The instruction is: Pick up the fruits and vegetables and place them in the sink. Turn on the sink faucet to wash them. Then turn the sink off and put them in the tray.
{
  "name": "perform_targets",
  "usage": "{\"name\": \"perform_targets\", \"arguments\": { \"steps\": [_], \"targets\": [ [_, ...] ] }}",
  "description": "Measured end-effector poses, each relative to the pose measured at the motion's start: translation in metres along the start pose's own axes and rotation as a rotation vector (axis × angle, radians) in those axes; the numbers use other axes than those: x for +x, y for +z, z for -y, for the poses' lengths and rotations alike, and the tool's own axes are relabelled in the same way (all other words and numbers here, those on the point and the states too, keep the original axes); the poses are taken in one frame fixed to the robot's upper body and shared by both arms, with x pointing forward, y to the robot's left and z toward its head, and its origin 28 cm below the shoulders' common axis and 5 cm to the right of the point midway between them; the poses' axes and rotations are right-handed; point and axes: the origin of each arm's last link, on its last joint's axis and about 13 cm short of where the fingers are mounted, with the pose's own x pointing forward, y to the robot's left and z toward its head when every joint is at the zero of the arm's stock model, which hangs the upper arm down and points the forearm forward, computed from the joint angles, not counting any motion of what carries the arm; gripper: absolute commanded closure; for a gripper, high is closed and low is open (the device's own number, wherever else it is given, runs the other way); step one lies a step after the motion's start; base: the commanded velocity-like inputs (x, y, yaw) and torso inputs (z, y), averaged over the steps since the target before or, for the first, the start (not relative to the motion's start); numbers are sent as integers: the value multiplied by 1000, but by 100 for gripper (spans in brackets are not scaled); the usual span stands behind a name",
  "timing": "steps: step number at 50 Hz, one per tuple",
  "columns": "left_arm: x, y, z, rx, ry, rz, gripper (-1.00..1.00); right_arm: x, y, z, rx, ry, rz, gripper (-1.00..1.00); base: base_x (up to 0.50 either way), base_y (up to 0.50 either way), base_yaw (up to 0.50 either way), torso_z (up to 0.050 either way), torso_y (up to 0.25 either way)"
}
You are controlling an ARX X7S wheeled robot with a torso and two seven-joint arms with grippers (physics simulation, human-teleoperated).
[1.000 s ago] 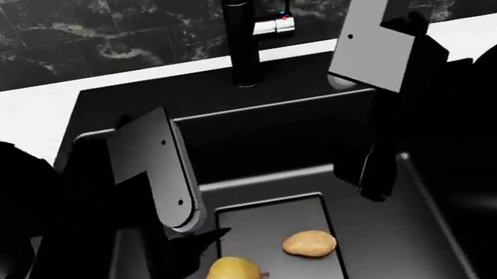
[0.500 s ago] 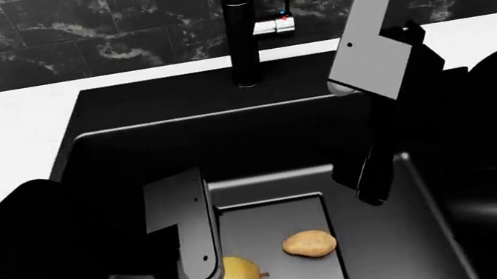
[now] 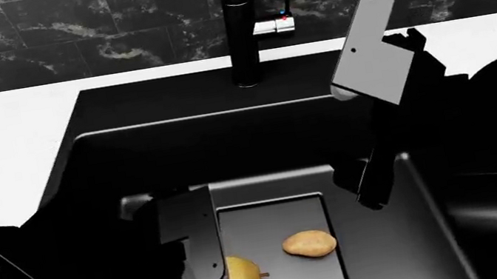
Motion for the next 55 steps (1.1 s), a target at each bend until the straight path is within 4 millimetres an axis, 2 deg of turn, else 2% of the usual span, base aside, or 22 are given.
{"name": "perform_targets", "arguments": {
  "steps": [31,55],
  "targets": [
    [32,-14,-7,-29,-37,-31,-100,2,-3,-2,13,2,20,-100,0,0,0,0,0],
    [41,-24,-18,-62,-3,-58,-100,4,-6,-3,24,8,34,-100,0,0,0,0,0]
  ]
}}
